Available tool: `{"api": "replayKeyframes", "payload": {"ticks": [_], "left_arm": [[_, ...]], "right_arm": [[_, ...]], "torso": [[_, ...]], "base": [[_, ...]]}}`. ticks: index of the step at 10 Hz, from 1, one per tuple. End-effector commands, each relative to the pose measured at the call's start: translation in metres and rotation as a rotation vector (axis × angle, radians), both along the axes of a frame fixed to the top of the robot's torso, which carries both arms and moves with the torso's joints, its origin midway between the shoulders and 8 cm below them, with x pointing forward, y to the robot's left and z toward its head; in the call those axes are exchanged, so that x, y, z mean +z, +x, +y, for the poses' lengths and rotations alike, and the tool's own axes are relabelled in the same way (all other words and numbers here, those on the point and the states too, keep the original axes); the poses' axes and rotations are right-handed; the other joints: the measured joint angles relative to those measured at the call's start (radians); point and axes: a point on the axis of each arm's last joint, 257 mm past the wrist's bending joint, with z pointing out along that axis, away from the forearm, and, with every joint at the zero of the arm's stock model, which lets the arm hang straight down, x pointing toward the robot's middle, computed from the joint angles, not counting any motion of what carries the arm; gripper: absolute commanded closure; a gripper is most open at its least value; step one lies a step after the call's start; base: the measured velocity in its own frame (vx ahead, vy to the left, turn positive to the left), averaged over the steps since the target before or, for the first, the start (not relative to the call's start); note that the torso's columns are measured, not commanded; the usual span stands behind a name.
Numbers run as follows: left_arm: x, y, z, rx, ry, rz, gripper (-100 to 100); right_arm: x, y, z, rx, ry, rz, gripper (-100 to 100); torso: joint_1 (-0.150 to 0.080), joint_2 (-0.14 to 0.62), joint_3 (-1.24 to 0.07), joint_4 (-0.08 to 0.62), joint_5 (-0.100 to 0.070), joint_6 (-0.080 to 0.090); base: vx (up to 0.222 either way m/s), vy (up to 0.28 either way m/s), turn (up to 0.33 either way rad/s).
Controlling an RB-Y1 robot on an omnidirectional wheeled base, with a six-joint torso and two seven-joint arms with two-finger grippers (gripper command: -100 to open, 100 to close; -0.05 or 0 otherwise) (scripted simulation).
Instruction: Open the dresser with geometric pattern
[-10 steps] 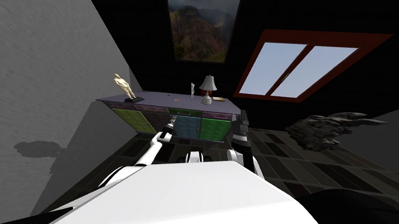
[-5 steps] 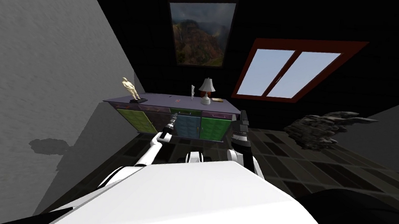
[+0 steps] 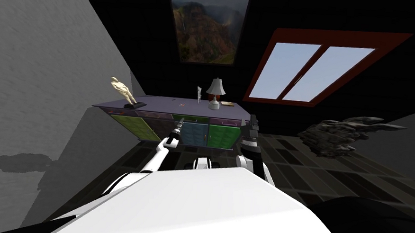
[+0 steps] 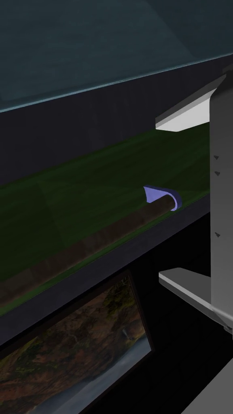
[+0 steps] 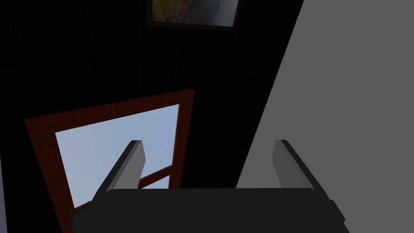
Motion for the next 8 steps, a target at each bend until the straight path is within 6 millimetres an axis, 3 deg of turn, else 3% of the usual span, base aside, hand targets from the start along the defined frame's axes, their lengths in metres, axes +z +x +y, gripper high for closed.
{"api": "replayKeyframes", "payload": {"ticks": [1,7,8], "left_arm": [[0.0006,0.0009,0.0003,0.001,0.0,0.002,100],[0.0019,0.0017,-0.0016,-0.008,0.0,0.009,100],[0.0084,0.0094,0.0009,-0.004,-0.001,0.017,-100]], "right_arm": [[0.0,0.0,0.0,0.0,0.0,0.0,0],[0.0001,0.0001,0.0001,0.0,0.0,0.0,0],[0.0,0.0001,0.0,0.0,0.0,0.0,0]], "torso": [[0.0,-0.001,-0.001,-0.001,0.0,0.0],[-0.003,-0.001,-0.001,0.001,-0.001,-0.001],[-0.003,-0.007,-0.004,0.001,-0.002,0.0]], "base": [[0.008,-0.002,0.002],[-0.16,0.013,0.02],[-0.048,0.003,-0.017]]}}
